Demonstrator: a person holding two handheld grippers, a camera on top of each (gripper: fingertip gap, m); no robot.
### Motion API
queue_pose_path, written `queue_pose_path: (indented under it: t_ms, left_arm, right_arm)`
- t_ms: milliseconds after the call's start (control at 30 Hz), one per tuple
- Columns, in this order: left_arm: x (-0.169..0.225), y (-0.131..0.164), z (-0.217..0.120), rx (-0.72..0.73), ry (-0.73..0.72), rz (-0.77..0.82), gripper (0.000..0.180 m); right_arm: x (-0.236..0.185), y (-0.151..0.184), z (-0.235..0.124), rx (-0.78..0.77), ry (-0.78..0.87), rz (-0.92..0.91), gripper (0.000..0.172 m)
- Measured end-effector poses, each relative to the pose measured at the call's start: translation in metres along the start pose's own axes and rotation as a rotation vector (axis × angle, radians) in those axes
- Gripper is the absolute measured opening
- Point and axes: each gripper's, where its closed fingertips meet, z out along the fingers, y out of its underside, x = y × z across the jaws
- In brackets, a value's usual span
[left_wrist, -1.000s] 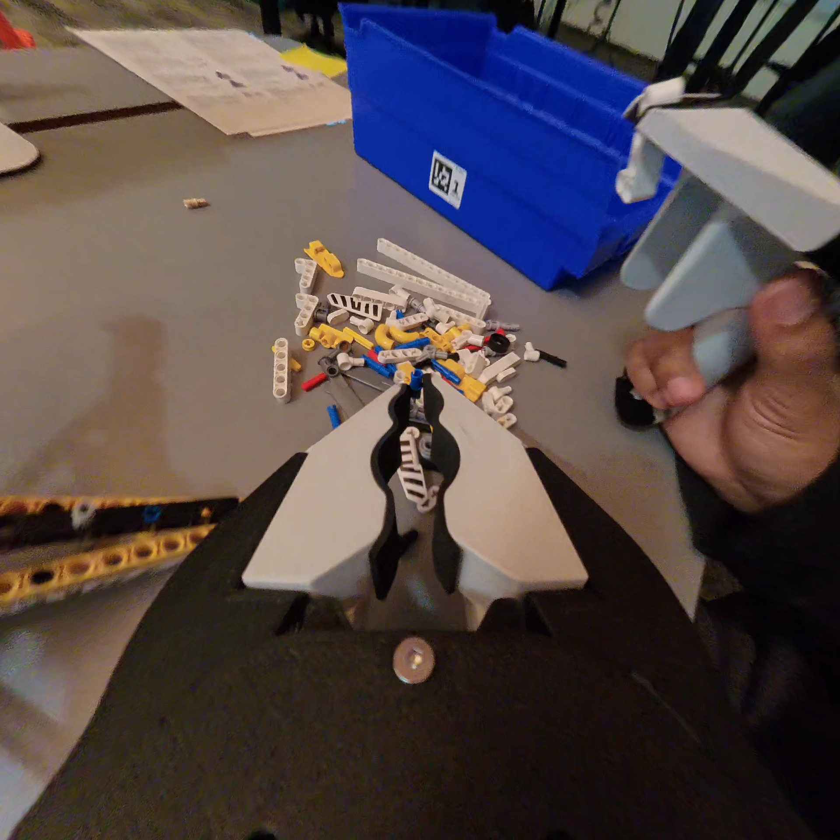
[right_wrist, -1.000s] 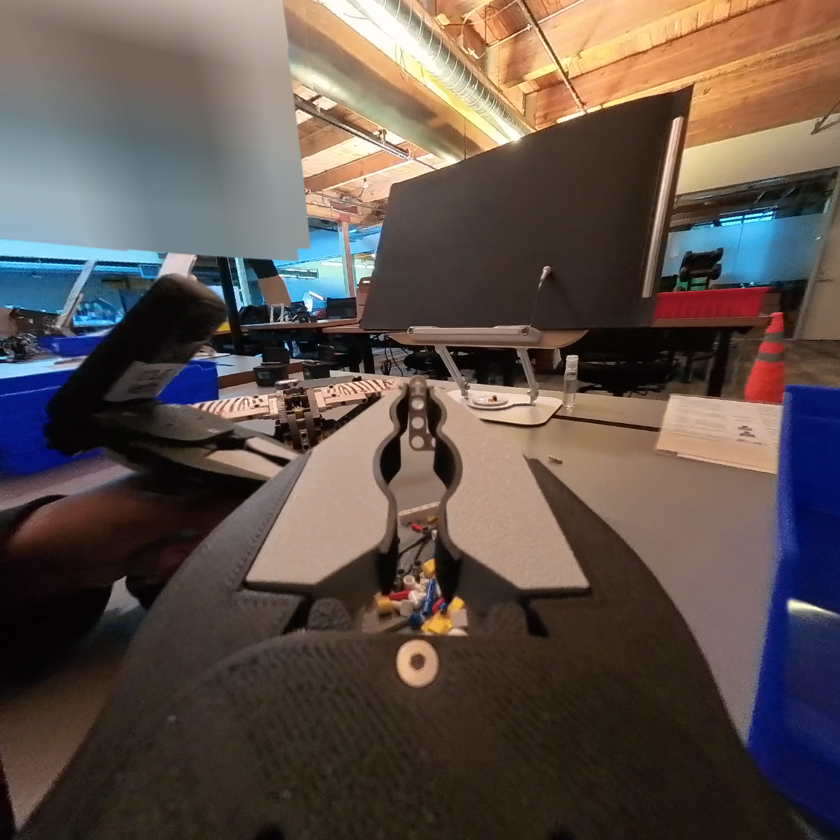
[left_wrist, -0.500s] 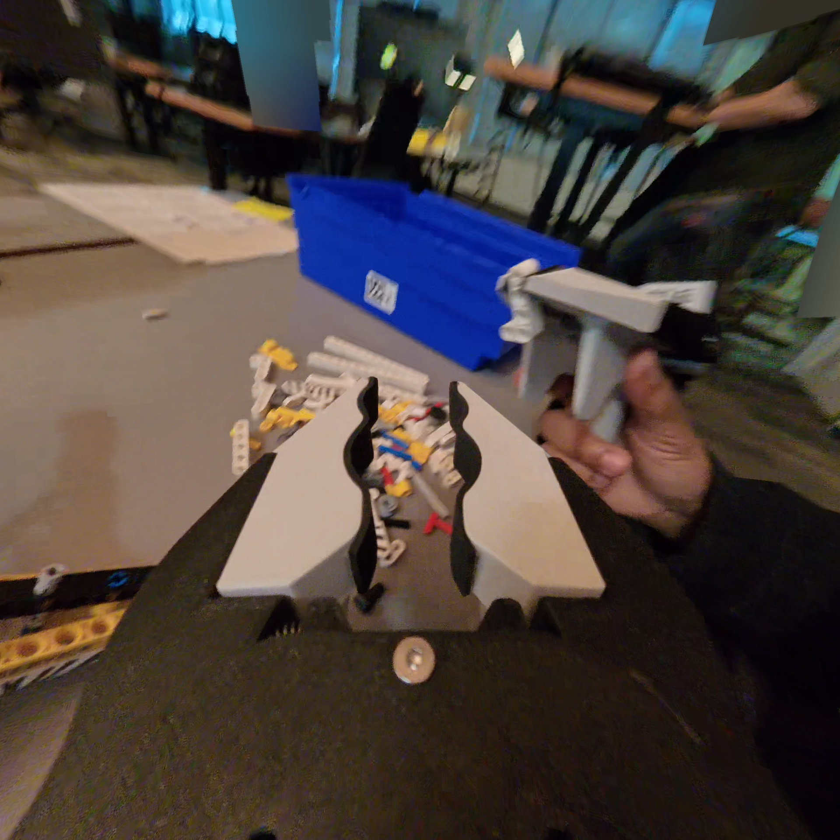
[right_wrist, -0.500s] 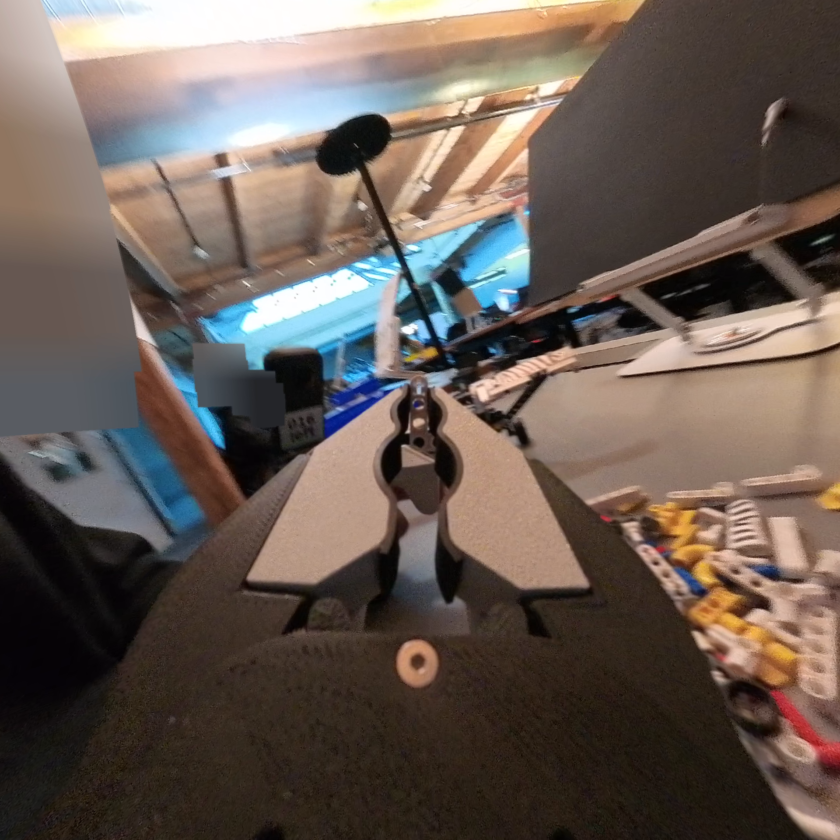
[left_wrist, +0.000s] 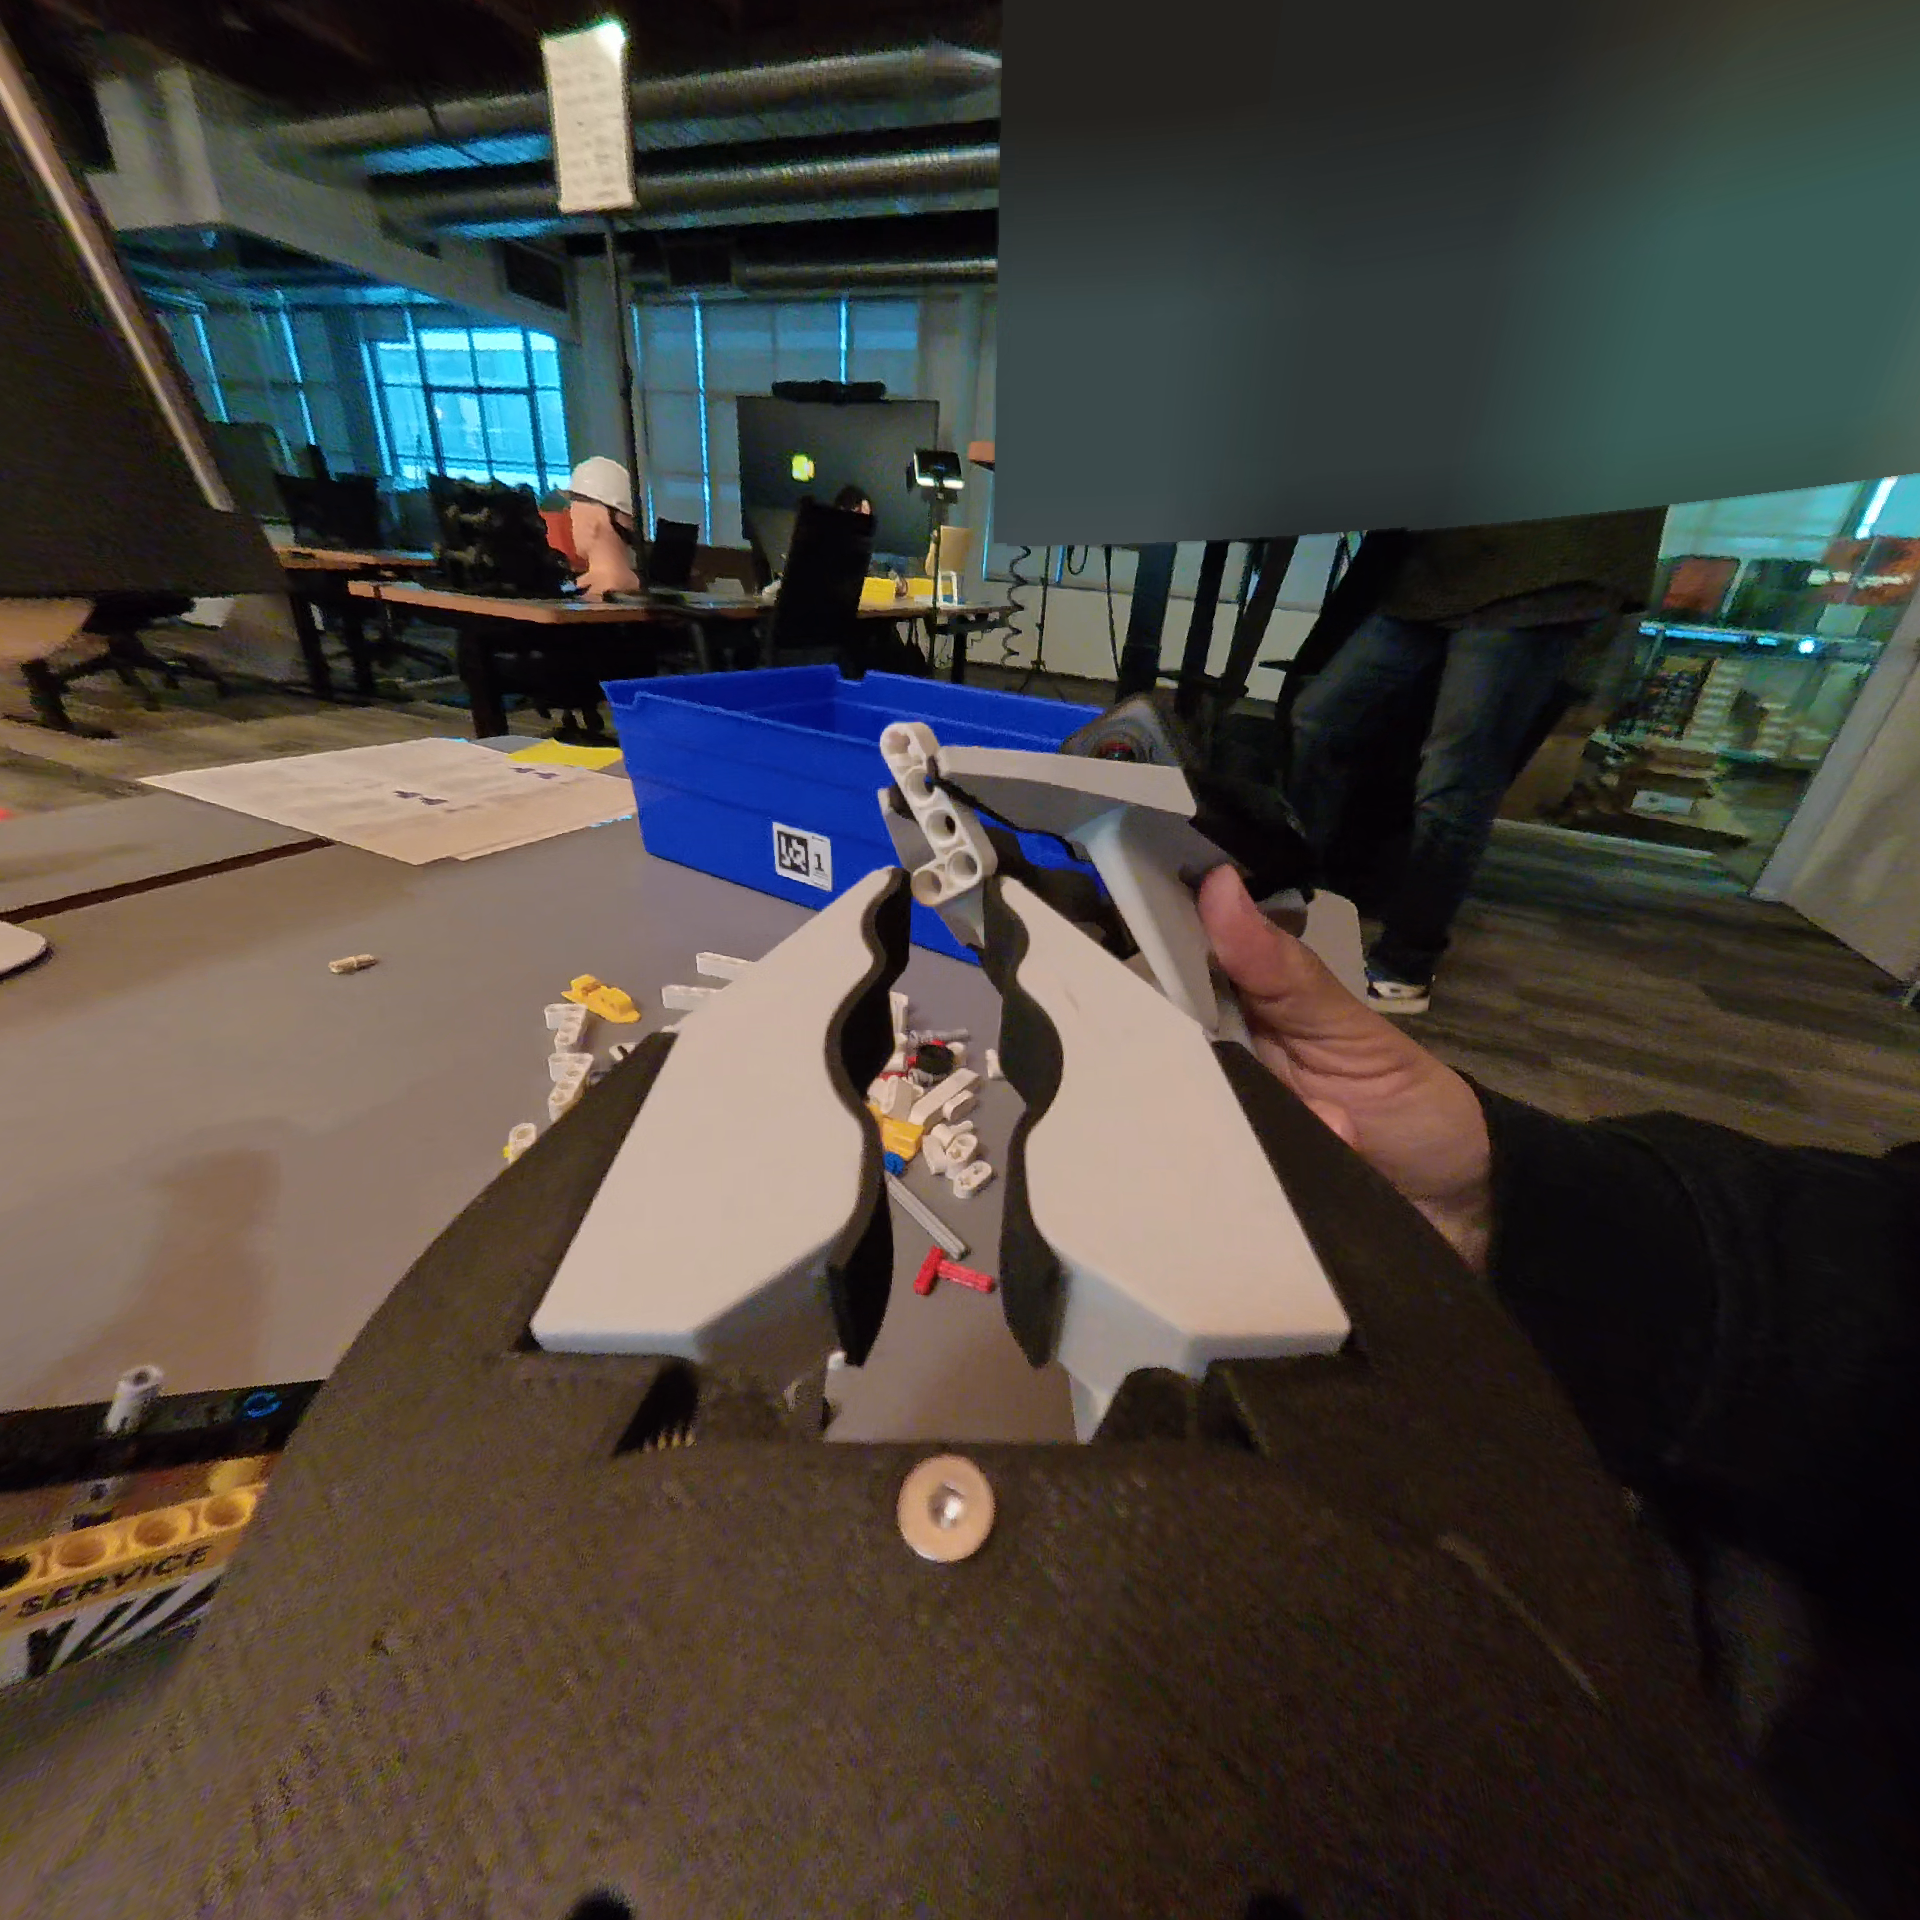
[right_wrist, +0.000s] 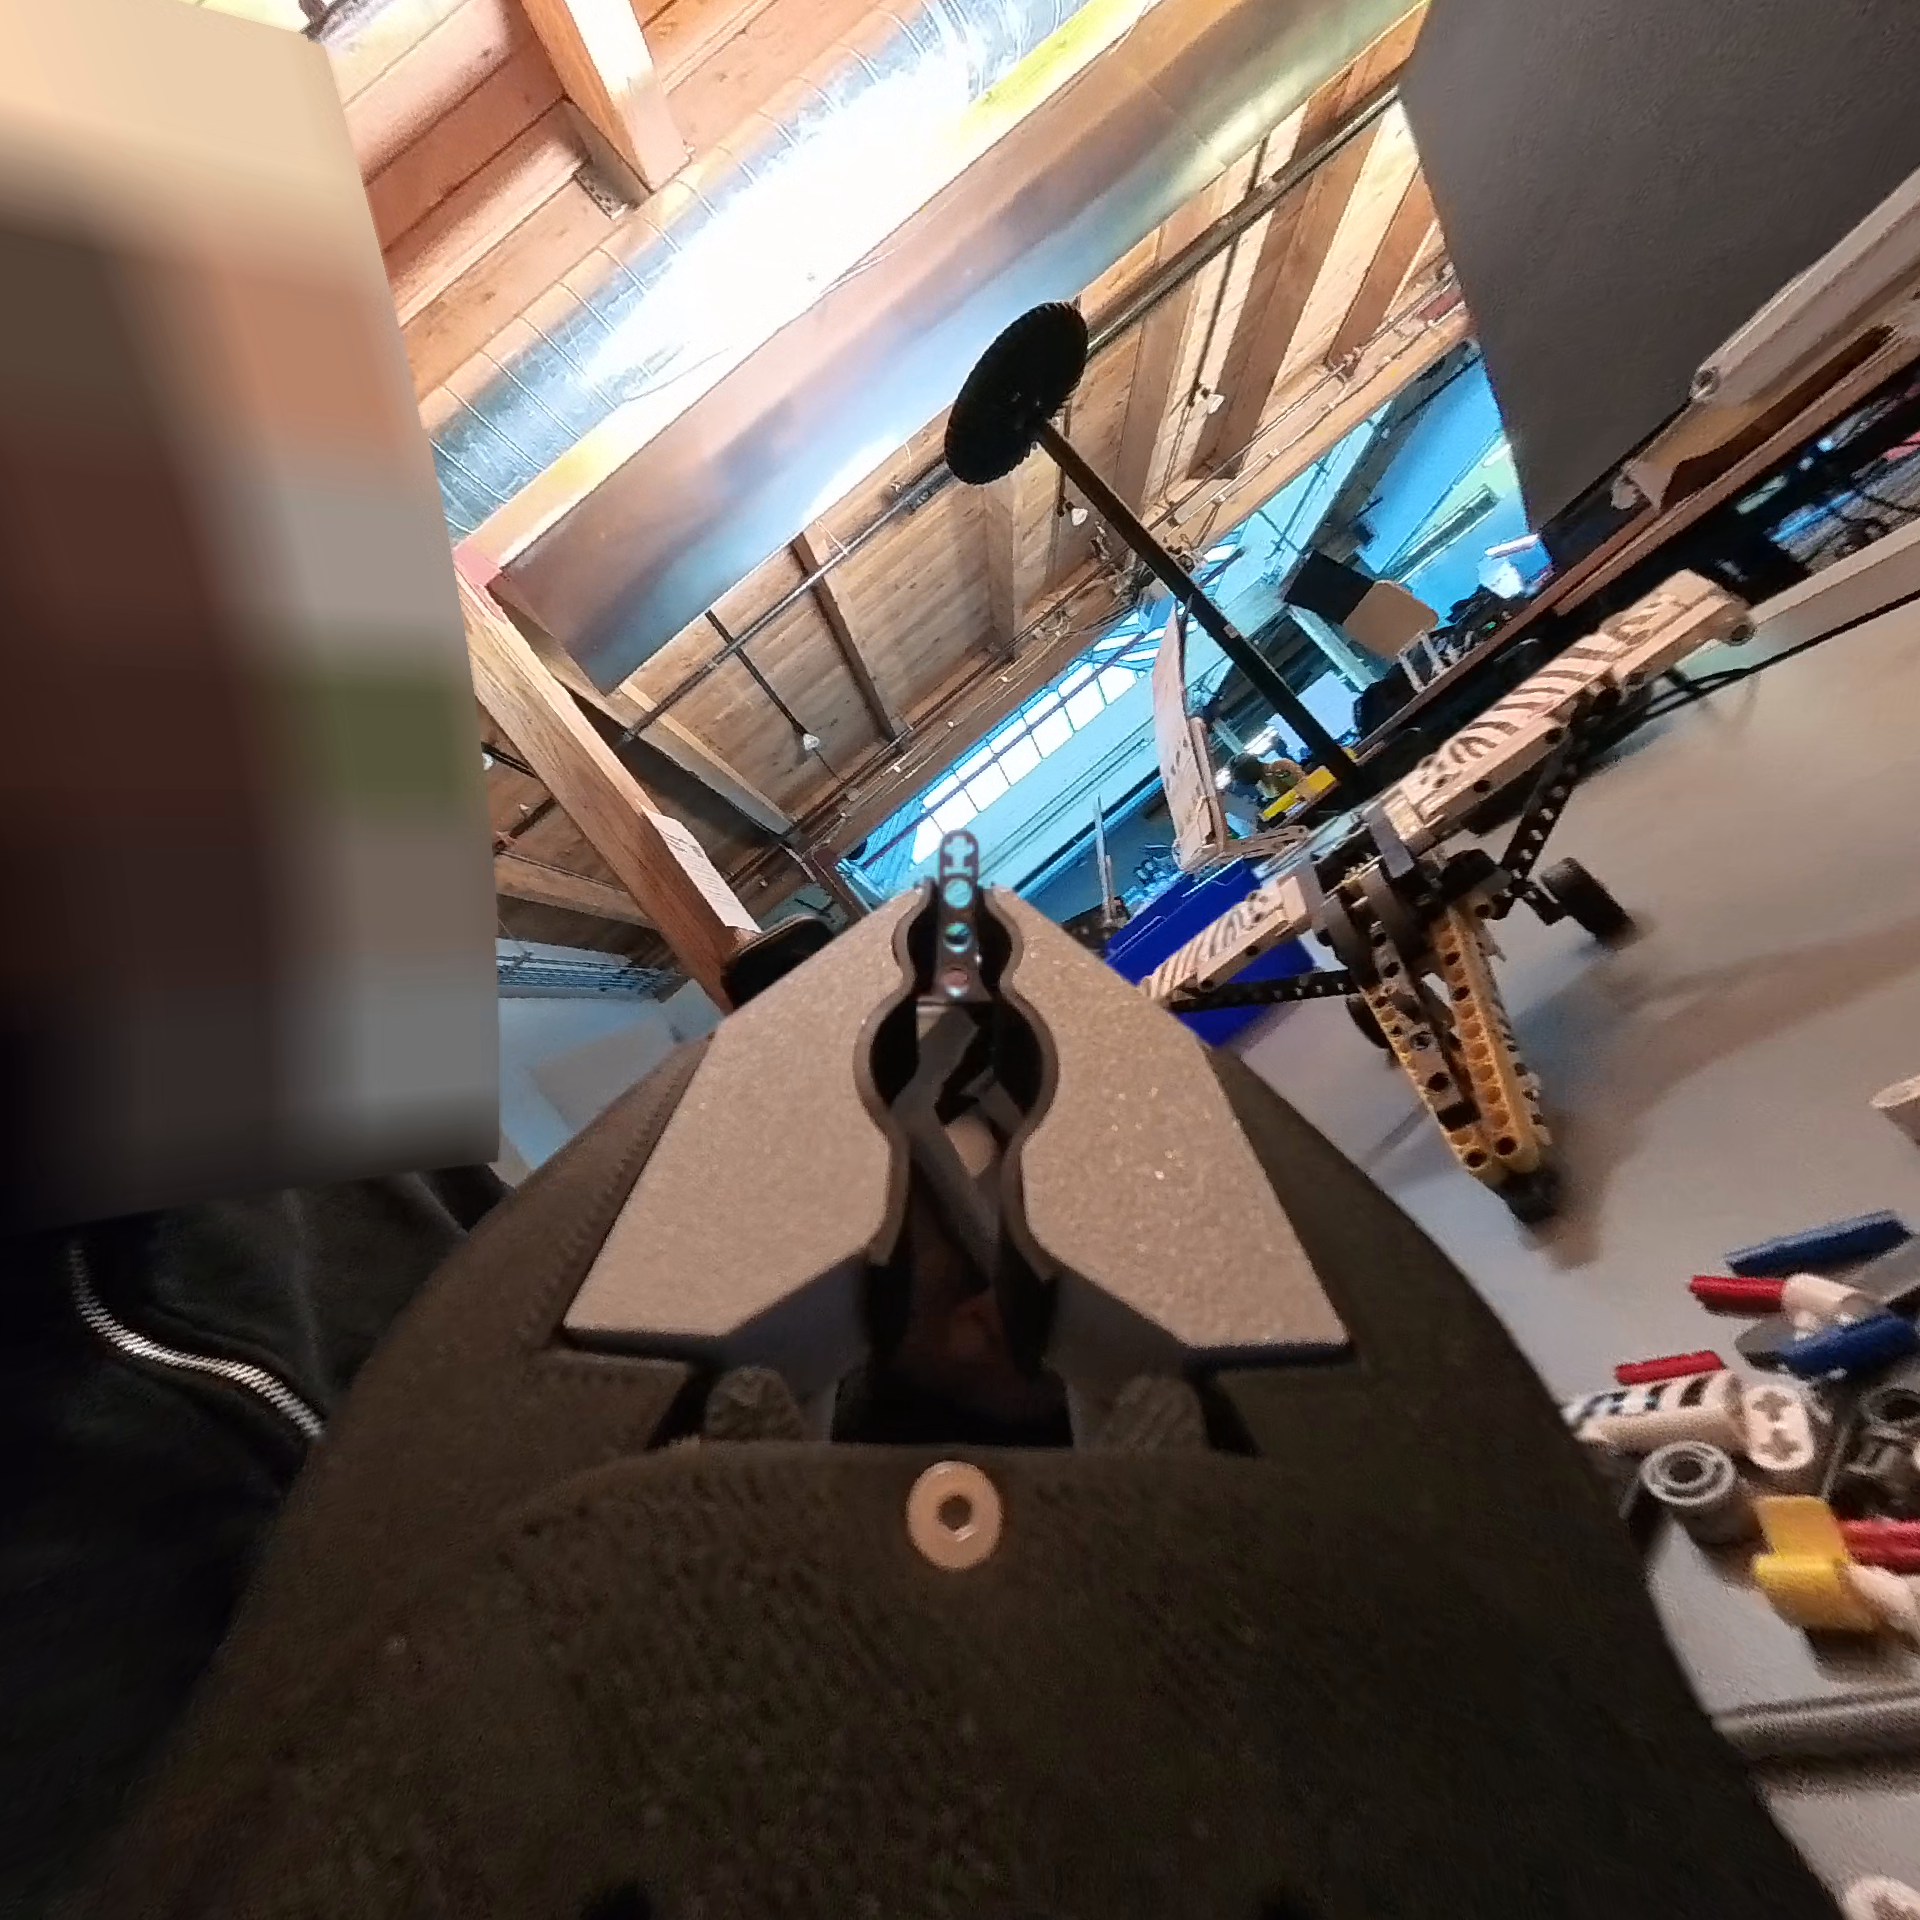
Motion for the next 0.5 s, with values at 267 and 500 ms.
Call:
queue_pose_path:
  t_ms: [267,500]
  left_arm:
    - [0.000,-0.006,-0.003,0.042,0.019,-0.033,0.009]
    - [-0.003,0.001,-0.001,0.017,0.020,-0.064,0.007]
  right_arm:
    - [0.001,-0.002,-0.003,0.015,-0.020,0.053,0.007]
    - [-0.005,-0.020,-0.017,0.100,0.001,-0.038,0.004]
